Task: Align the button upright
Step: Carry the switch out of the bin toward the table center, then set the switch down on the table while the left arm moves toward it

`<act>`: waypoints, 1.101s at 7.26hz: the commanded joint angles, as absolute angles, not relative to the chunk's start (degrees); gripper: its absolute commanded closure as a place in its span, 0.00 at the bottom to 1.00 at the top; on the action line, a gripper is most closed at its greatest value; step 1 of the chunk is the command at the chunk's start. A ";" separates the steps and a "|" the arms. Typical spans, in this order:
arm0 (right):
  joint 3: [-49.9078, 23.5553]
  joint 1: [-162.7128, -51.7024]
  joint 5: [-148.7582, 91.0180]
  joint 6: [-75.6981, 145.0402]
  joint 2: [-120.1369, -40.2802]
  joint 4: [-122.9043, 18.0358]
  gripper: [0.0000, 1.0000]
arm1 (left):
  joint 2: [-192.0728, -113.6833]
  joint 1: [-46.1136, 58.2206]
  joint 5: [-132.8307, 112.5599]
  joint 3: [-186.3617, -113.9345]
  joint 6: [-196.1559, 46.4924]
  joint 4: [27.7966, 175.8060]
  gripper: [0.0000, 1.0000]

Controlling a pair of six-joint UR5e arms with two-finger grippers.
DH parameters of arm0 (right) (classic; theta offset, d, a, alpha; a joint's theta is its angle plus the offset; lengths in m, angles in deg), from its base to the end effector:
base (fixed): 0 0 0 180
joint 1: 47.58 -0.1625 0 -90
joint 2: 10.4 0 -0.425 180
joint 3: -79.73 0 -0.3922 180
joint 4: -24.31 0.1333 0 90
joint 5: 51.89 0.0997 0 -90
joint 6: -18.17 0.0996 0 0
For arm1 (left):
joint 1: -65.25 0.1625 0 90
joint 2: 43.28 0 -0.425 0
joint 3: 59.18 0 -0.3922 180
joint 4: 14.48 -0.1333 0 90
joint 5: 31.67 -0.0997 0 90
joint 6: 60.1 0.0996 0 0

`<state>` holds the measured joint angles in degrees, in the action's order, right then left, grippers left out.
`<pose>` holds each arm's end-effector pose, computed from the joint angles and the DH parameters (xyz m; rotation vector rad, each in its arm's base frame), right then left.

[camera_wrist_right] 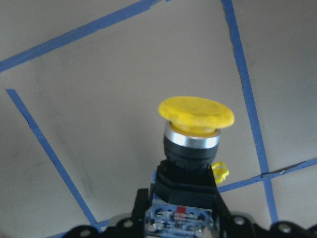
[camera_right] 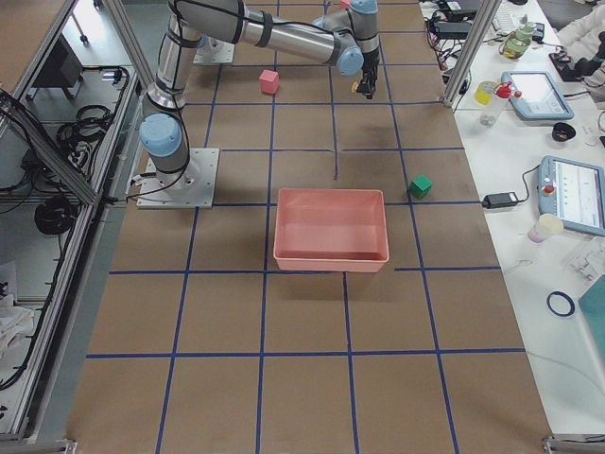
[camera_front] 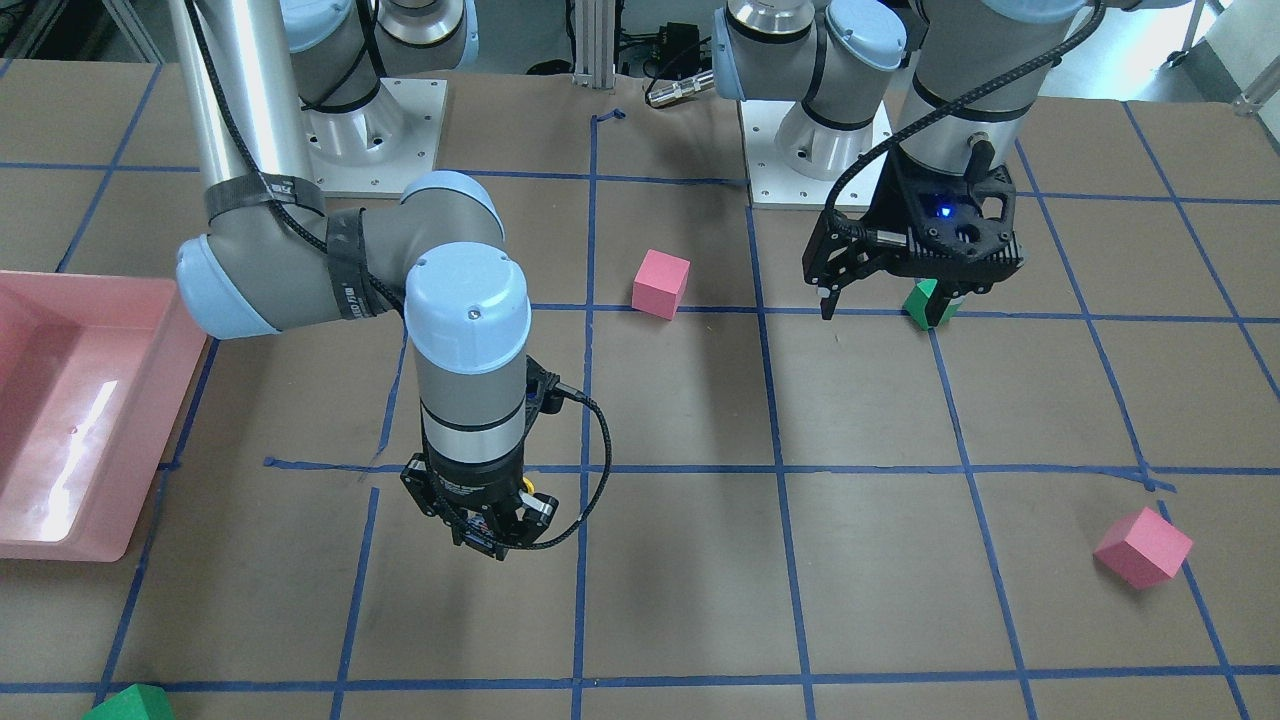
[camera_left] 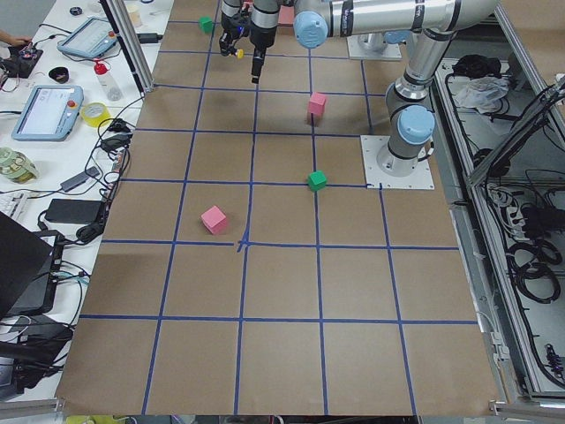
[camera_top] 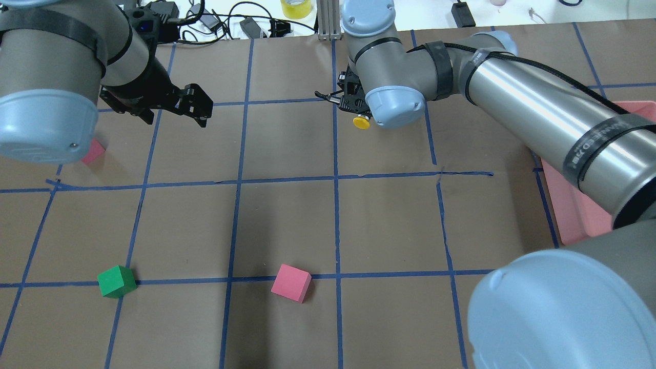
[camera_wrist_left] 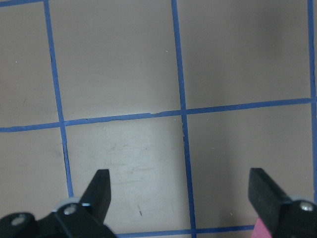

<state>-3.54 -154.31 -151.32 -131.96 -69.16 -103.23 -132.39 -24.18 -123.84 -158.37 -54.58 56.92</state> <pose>0.3125 -0.6334 0.2899 2.8450 -0.3549 -0.0877 -0.1246 -0.4986 0.4507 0.1278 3.0796 -0.2743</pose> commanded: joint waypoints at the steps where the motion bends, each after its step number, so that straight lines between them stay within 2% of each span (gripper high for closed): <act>1: -2.89 -158.31 -152.79 -137.02 -65.26 -106.98 1.00 | -131.88 -24.31 -123.87 -160.16 -54.57 54.96 0.00; 3: -2.97 -158.84 -152.09 -143.25 -62.80 -109.44 1.00 | -131.79 -24.31 -123.87 -161.74 -54.56 52.16 0.00; 7: -3.50 -162.01 -149.28 -146.01 -59.54 -113.14 1.00 | -130.21 -24.40 -123.95 -169.72 -54.56 40.05 0.00; 8: -3.59 -162.01 -147.71 -148.97 -59.62 -113.41 0.87 | -129.69 -24.40 -123.95 -172.27 -54.56 35.92 0.00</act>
<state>-3.49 -161.81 -149.08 -146.56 -59.84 -112.93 -130.21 -24.37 -123.95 -169.36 -54.53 40.62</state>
